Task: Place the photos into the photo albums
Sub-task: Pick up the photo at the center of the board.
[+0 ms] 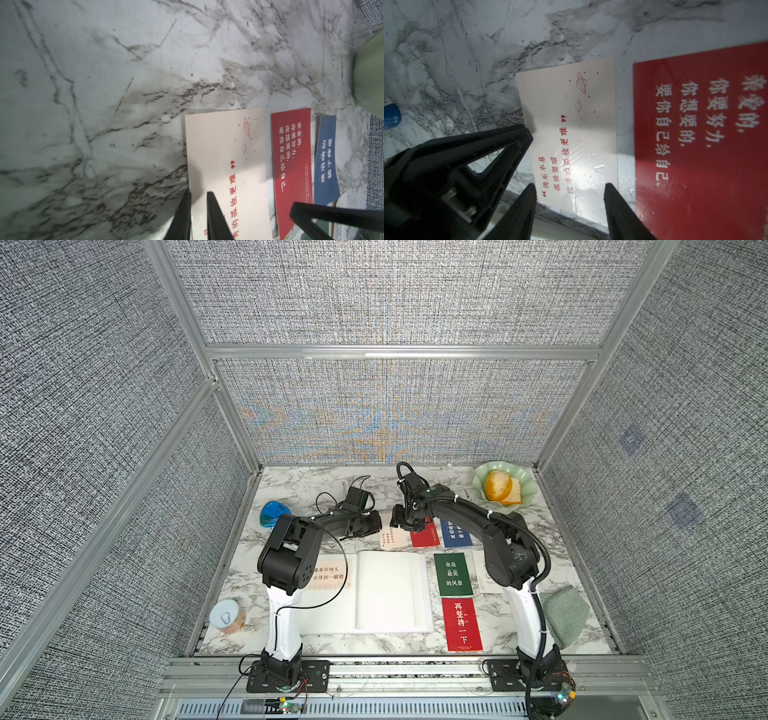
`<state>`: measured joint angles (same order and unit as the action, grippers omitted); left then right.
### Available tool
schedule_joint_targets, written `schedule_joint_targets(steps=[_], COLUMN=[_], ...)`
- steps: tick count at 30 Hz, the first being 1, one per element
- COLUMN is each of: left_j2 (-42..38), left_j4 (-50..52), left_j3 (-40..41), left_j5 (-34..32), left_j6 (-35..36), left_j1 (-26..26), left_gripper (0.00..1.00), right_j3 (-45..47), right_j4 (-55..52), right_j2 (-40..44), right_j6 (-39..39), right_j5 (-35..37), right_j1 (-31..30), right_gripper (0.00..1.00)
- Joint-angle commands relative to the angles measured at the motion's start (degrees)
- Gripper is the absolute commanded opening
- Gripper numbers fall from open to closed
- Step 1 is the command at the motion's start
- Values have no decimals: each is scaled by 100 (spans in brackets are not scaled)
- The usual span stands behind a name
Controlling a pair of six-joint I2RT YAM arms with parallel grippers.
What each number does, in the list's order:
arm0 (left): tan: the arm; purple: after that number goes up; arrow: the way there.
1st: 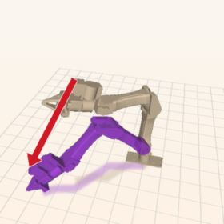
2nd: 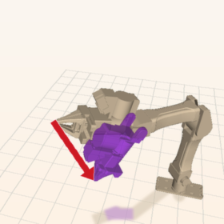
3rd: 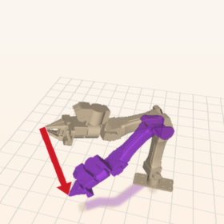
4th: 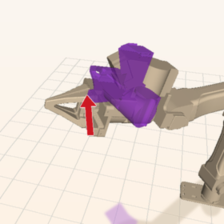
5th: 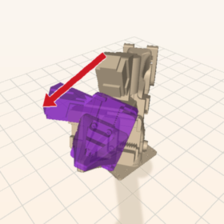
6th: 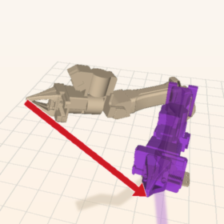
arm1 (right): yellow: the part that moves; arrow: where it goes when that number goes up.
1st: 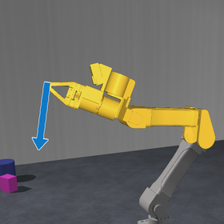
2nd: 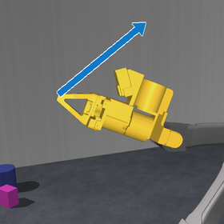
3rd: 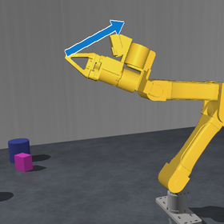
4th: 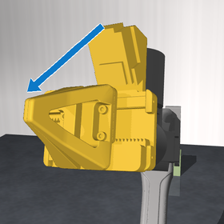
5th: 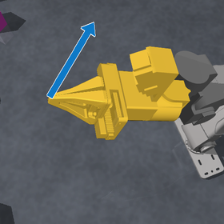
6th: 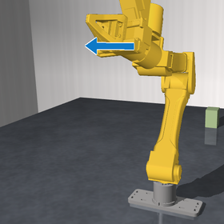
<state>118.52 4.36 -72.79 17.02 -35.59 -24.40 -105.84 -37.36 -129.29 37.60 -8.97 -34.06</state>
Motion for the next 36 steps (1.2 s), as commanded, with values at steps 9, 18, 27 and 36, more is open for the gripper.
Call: schedule_joint_targets(steps=[9, 18, 27, 36], left_j2=[-27, -64, -33, 35], left_j4=[425, 372, 404, 315], left_j3=[64, 151, 109, 116], left_j5=[-92, -69, -84, 90], left_j6=[-8, -36, -18, -105], left_j1=[-3, -10, -7, 19], left_gripper=[19, 19, 19, 18], right_j3=[199, 213, -2, 257], right_j4=[-381, -122, -30, 258], right_j2=[-96, -166, -86, 360], right_j6=[-158, -91, -113, -27], right_j5=[563, 243, 76, -80], right_j1=[-163, -187, -152, -126], right_gripper=[56, 56, 56, 55])
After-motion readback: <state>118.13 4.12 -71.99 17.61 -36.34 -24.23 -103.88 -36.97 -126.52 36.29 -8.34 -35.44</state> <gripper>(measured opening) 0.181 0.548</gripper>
